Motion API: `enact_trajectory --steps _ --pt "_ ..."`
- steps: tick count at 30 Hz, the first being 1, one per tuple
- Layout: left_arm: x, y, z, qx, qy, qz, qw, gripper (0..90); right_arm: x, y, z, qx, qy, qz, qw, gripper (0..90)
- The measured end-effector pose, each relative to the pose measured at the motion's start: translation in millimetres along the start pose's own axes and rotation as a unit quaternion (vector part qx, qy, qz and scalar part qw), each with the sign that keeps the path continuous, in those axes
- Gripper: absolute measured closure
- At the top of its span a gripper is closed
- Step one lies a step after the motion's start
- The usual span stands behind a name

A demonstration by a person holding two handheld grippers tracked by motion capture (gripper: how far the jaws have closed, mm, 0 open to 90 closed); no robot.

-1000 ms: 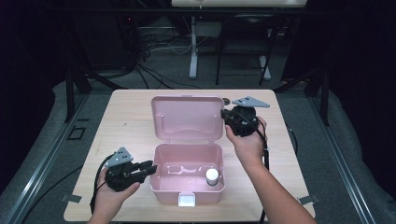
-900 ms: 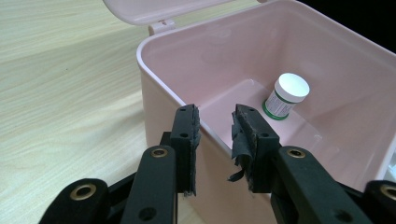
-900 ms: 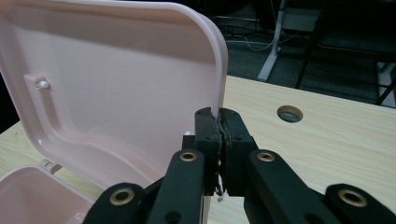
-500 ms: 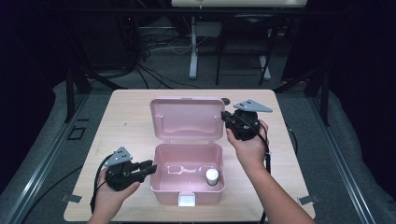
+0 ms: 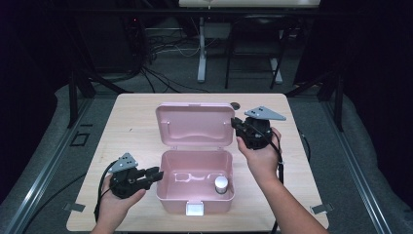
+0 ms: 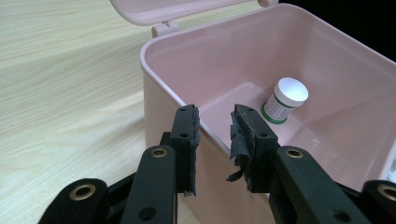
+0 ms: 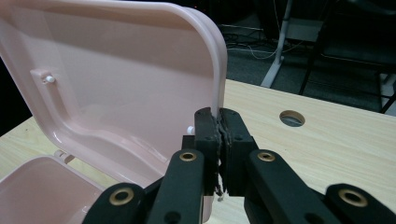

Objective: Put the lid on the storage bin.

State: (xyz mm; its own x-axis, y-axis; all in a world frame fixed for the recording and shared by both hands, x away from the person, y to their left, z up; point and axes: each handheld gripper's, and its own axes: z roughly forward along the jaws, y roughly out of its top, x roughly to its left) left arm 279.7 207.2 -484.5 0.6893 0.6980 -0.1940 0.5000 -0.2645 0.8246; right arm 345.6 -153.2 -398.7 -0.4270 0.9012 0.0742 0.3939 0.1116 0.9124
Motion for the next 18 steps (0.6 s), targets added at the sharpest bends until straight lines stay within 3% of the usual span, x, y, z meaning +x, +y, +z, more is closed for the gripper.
enact_trajectory --steps 4,9,11,18 --pt "0.6 2.1 0.3 0.004 0.004 0.003 1.0000 70.8 0.7 -0.4 -1.0 0.000 -0.001 -0.001 1.0000 87.3" --pt "2.8 10.6 0.2 -0.017 0.023 0.005 0.9996 70.6 0.9 -0.7 -1.7 0.000 -0.002 -0.003 1.0000 87.3" --pt "5.2 20.7 -2.6 -0.035 0.033 0.003 0.9988 68.5 1.1 -0.5 -1.5 0.000 -0.003 -0.003 1.0000 87.3" --pt "7.3 49.0 -13.0 -0.058 0.054 0.016 0.9967 67.3 1.7 -0.7 -1.7 0.000 -0.004 -0.003 1.0000 87.3"
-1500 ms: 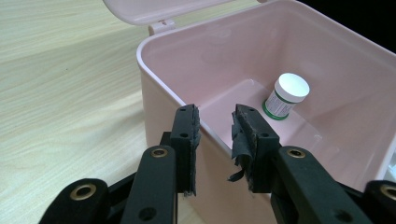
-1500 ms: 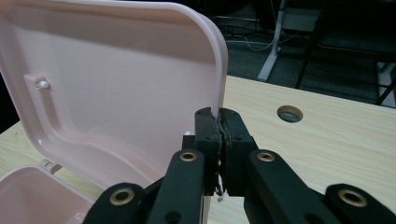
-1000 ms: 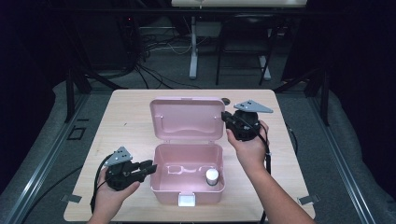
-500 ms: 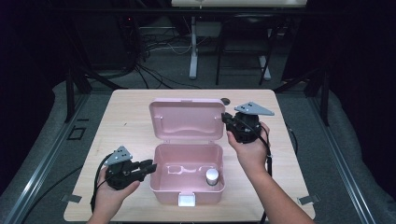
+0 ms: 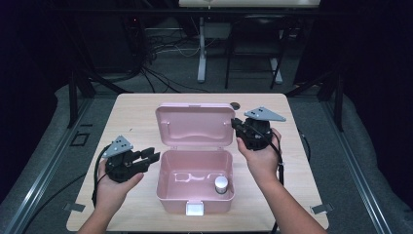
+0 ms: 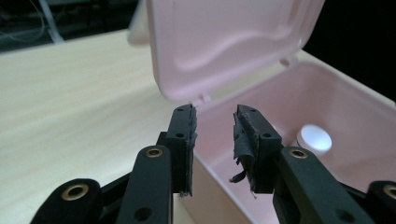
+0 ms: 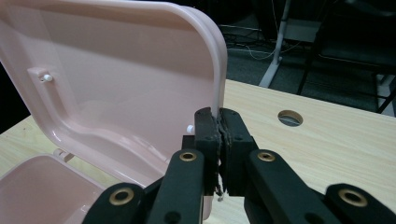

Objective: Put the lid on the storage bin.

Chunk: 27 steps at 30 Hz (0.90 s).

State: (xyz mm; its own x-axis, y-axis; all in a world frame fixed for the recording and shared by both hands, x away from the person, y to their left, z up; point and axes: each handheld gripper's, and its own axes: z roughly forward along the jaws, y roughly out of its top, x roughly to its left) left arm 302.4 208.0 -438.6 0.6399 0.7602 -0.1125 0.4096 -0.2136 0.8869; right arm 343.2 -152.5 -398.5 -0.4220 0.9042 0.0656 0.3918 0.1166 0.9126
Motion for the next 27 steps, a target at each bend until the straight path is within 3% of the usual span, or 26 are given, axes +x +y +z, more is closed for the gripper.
enact_trajectory --steps 8,20,27 --pt "5.3 29.6 -5.3 -0.018 0.022 0.008 0.9996 64.5 0.4 -0.2 -0.5 -0.001 0.000 -0.001 1.0000 87.3" --pt "9.9 49.3 -1.1 -0.024 0.050 0.024 0.9982 64.8 -1.5 -3.2 -0.7 -0.008 0.006 0.004 0.9999 87.3" --pt "8.2 66.0 1.4 -0.040 0.058 0.027 0.9971 64.7 -1.4 -3.6 -1.7 -0.009 0.008 0.004 0.9999 87.3"
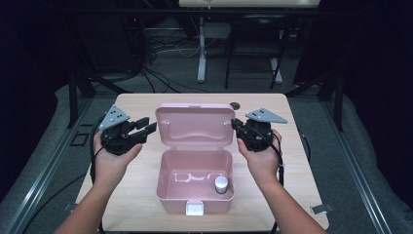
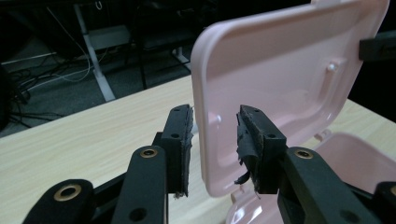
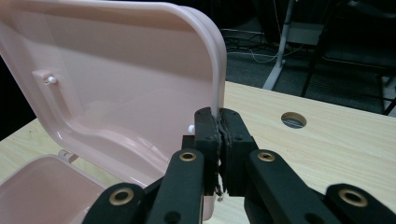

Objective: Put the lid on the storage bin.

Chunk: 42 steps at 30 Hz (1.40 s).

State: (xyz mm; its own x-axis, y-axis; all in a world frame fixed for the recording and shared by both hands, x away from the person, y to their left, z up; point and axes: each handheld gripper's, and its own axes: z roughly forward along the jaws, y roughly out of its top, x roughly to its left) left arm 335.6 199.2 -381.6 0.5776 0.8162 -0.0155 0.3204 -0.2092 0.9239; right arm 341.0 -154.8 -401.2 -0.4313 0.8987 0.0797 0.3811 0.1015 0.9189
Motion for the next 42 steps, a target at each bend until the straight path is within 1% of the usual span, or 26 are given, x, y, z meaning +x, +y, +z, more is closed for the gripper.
enact_trajectory --steps 5,8,13,18,22,26,29,34,40,42 --pt "-2.1 9.2 9.8 0.003 0.014 0.008 0.9999 65.1 0.1 -0.6 -0.7 -0.002 0.001 -0.001 1.0000 87.3" --pt "-3.9 12.9 14.5 0.002 0.018 0.011 0.9998 65.3 -0.4 -0.5 -0.9 -0.001 0.003 0.001 1.0000 87.3" --pt "-4.7 16.3 19.4 -0.006 0.023 0.006 0.9997 70.7 -0.5 -1.2 -1.1 -0.004 0.004 0.001 1.0000 87.2" --pt "-6.5 19.2 23.2 -0.004 0.033 0.011 0.9994 76.2 -1.0 -2.1 -1.5 -0.005 0.006 0.002 1.0000 87.3" --pt "-6.7 19.9 24.4 -0.001 0.043 0.009 0.9990 80.8 -1.6 -2.7 -1.5 -0.006 0.007 0.003 1.0000 87.4" --pt "-6.5 19.6 24.7 0.000 0.047 0.012 0.9988 83.1 -1.2 -2.9 -1.8 -0.007 0.008 0.004 0.9999 87.2" --pt "-6.8 18.5 24.4 -0.005 0.047 0.013 0.9988 83.4 -2.4 -2.5 -2.0 -0.006 0.012 0.006 0.9999 87.0" --pt "-6.2 17.4 23.6 -0.007 0.042 0.012 0.9990 84.6 -3.9 -0.2 -1.3 -0.005 0.013 0.005 0.9999 86.3" --pt "-6.5 16.7 23.6 -0.010 0.042 0.009 0.9990 84.8 -4.4 8.4 -2.7 -0.016 0.012 0.003 0.9998 84.2" --pt "-6.2 16.5 23.4 -0.011 0.041 0.009 0.9991 84.8 -3.5 13.1 -3.6 -0.019 0.011 -0.002 0.9998 84.3"
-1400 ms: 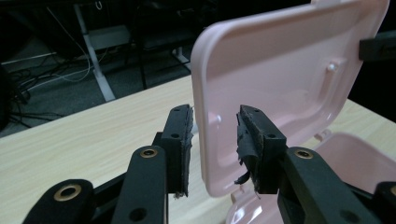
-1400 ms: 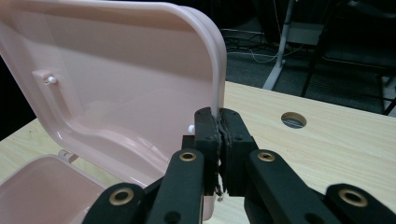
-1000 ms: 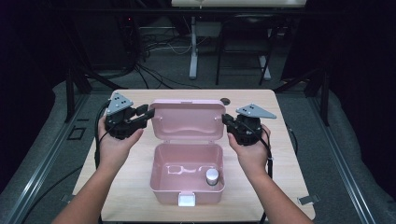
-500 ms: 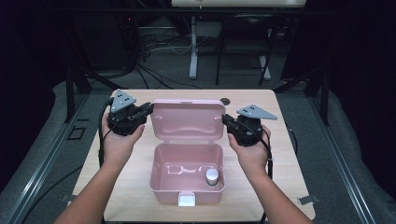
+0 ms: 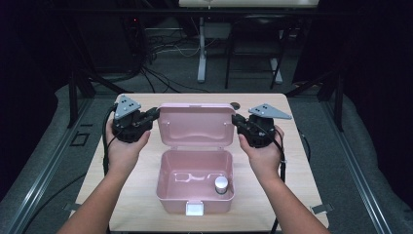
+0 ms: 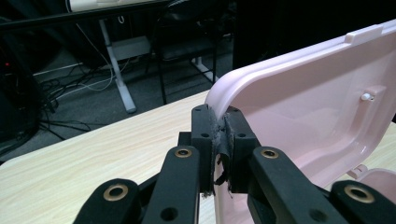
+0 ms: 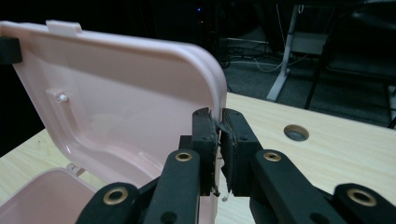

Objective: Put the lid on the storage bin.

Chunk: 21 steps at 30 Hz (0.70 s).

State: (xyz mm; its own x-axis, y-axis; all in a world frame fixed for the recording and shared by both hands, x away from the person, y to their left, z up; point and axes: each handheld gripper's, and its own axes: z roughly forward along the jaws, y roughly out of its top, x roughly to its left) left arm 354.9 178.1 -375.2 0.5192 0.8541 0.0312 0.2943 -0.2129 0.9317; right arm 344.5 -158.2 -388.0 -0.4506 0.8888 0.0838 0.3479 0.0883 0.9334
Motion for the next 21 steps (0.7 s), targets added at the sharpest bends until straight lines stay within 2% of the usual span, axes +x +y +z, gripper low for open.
enact_trajectory --steps 10,21 --pt "1.2 -0.5 -1.3 0.000 -0.007 -0.002 1.0000 84.6 1.3 10.3 -3.2 -0.011 0.003 -0.007 0.9999 81.5" --pt "4.4 -3.5 -6.6 -0.007 -0.028 -0.022 0.9993 83.7 3.9 9.0 -10.7 -0.018 0.012 -0.006 0.9997 81.7"
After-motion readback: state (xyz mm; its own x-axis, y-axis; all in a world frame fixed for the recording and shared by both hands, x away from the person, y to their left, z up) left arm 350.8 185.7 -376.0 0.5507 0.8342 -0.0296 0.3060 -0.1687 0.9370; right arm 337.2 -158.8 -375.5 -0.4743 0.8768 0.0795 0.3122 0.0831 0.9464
